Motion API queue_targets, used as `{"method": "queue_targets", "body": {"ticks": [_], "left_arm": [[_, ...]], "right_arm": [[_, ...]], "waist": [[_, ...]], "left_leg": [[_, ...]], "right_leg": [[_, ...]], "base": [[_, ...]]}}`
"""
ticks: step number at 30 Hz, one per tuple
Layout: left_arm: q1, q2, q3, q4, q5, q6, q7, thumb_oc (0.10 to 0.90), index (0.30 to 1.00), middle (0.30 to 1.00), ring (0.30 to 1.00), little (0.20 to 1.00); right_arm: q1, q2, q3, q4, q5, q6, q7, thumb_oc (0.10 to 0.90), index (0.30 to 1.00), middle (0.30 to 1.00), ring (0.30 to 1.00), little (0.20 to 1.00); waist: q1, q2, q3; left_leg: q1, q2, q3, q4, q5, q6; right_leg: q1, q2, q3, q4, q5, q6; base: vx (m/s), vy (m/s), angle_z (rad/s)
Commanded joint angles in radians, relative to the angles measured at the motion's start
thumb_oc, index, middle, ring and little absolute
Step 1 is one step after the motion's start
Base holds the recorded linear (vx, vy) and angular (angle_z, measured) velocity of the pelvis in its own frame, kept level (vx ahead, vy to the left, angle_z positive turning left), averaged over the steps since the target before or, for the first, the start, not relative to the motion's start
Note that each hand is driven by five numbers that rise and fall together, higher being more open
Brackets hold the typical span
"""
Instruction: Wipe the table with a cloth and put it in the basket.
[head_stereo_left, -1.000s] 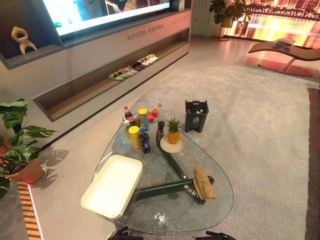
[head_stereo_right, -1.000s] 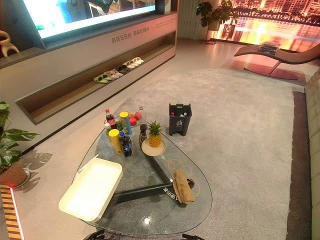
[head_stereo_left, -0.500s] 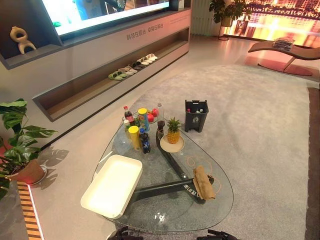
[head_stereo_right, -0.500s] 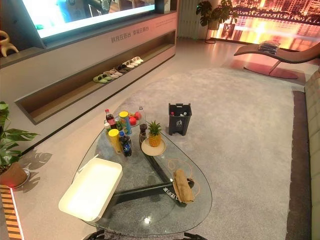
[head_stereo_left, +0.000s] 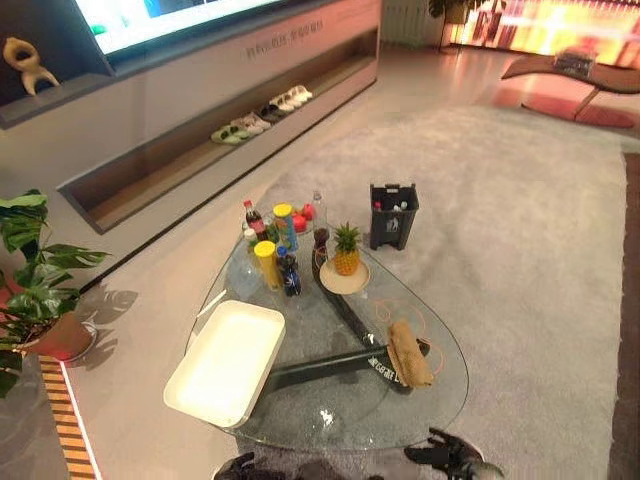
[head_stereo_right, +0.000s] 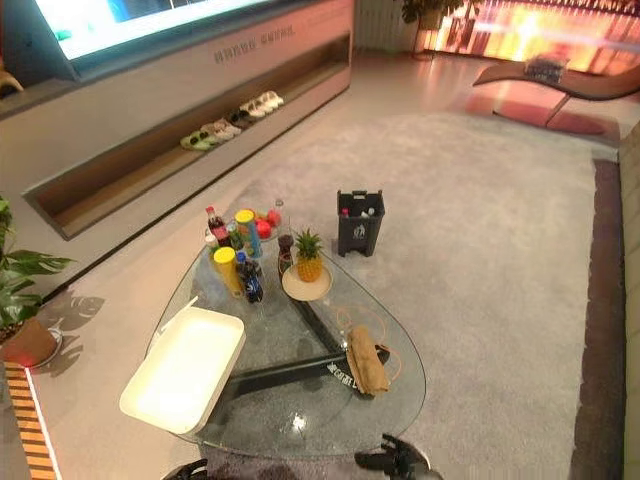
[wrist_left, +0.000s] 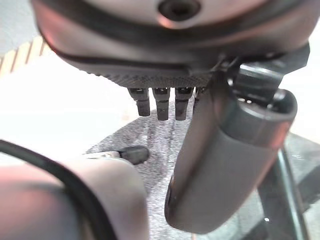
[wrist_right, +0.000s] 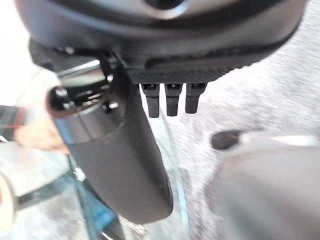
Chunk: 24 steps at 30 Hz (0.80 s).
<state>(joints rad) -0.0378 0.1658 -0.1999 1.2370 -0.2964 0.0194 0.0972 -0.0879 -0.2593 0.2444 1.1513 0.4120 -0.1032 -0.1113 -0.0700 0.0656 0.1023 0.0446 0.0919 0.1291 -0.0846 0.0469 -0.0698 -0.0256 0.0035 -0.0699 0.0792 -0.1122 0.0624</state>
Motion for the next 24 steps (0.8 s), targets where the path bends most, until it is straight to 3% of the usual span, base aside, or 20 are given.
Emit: {"method": "queue_targets", "body": {"ticks": [1, 7, 14, 24], "left_arm": [[-0.072, 0.024, 0.004, 0.007, -0.027, 0.013, 0.030, 0.800, 0.900, 0.900, 0.900, 0.900], [-0.120, 0.029, -0.007, -0.008, -0.089, 0.005, 0.042, 0.800, 0.900, 0.900, 0.900, 0.900], [-0.198, 0.043, -0.038, -0.097, -0.165, 0.017, 0.107, 0.800, 0.900, 0.900, 0.900, 0.900], [-0.299, -0.005, -0.071, -0.151, -0.260, 0.000, 0.184, 0.800, 0.900, 0.900, 0.900, 0.900]], "right_arm": [[-0.091, -0.047, 0.038, -0.085, -0.041, -0.112, -0.142, 0.800, 0.900, 0.900, 0.900, 0.900], [-0.154, -0.103, 0.016, -0.244, -0.057, -0.173, -0.260, 0.800, 0.900, 0.900, 0.900, 0.900], [-0.222, -0.164, 0.007, -0.569, -0.087, -0.087, -0.454, 0.800, 0.900, 0.900, 0.900, 0.900], [-0.385, -0.215, 0.020, -0.772, -0.153, -0.005, -0.553, 0.800, 0.900, 0.900, 0.900, 0.900]], "waist": [[-0.016, -0.031, 0.014], [-0.026, -0.011, 0.092], [-0.051, -0.016, 0.216], [-0.090, 0.032, 0.344]], "left_leg": [[-0.072, -0.050, -0.036, 0.099, -0.099, 0.029], [-0.213, -0.048, -0.048, 0.160, -0.084, 0.033], [-0.388, -0.059, -0.057, 0.245, -0.065, 0.044], [-0.553, -0.078, -0.060, 0.335, -0.044, 0.039]], "right_leg": [[-0.016, -0.131, -0.126, -0.017, 0.060, 0.059], [-0.157, -0.154, -0.133, 0.075, 0.045, 0.038], [-0.332, -0.166, -0.105, 0.190, 0.041, 0.018], [-0.502, -0.167, -0.069, 0.266, 0.047, -0.011]], "base": [[-0.06, 0.013, -0.14], [-0.15, 0.041, -0.17], [-0.19, 0.024, -0.04], [-0.08, 0.097, -0.01]]}}
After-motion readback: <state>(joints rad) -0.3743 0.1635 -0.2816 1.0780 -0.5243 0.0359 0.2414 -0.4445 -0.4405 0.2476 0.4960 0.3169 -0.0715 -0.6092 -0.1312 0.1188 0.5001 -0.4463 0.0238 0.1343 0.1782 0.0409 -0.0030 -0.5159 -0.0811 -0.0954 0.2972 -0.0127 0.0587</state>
